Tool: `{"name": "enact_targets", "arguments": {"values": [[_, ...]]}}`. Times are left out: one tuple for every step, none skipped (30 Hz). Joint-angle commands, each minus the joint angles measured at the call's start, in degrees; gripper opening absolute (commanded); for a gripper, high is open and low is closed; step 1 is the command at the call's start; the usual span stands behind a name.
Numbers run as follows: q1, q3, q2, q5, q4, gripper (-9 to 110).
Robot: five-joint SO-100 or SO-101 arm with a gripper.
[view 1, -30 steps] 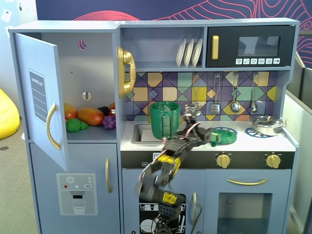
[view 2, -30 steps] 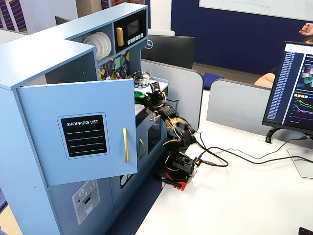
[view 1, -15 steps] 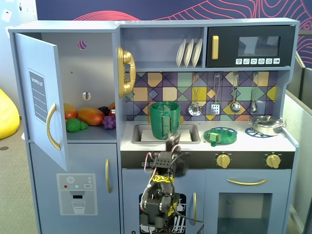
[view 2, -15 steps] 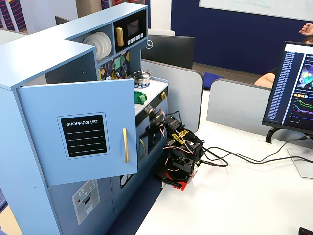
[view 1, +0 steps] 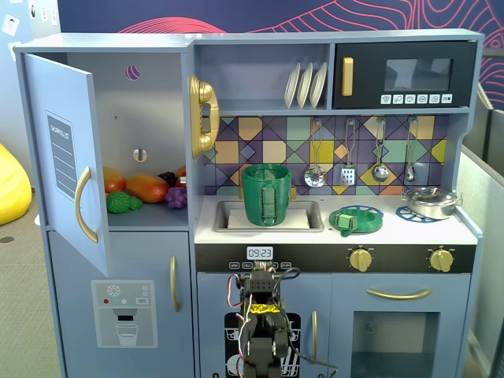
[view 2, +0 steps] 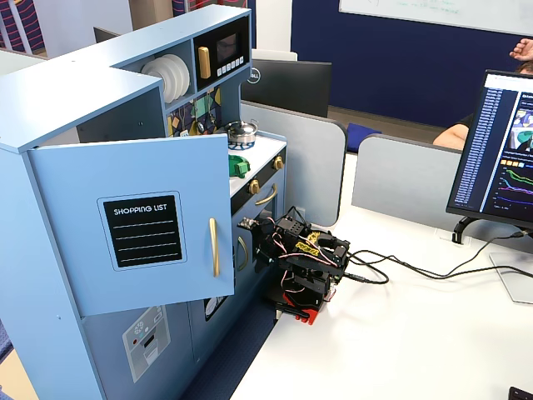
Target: Take off the lid from the green recipient and place it on the counter
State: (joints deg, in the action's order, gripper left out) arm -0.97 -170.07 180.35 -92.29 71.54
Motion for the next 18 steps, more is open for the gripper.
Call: {"name": "enact_targets", "arguments": {"values": [[-0.35, -1.49, 1.58, 0.70, 3.69, 0], [-0.44, -1.58, 1.67, 1.05, 5.19, 0], [-0.70, -1.58, 1.67, 1.76, 6.50, 0], [-0.88, -1.58, 1.67, 2.20, 7.82, 0], [-0.79, -1.58, 1.67, 1.67, 9.23, 0], [-0.44, -1.58, 1.67, 1.41, 10.20, 0], [0.26, -1.58, 1.67, 1.49, 10.81, 0], [0.97, -1.58, 1.67, 1.49, 11.87, 0], [1.23, -1.58, 1.67, 0.26, 13.89, 0], [1.05, -1.58, 1.76, -0.09, 15.47, 0], [0.97, -1.58, 1.76, 2.46, 16.08, 1], [1.14, -1.58, 1.76, 5.19, 16.26, 1], [1.49, -1.58, 1.76, 5.80, 16.26, 2], [1.85, -1.58, 1.76, 5.71, 16.26, 2], [2.37, -1.58, 1.76, 5.71, 16.26, 2], [3.16, -1.58, 1.76, 5.71, 16.26, 2], [3.87, -1.58, 1.76, 5.71, 16.26, 2], [4.39, -1.58, 1.76, 5.71, 16.26, 2]]}}
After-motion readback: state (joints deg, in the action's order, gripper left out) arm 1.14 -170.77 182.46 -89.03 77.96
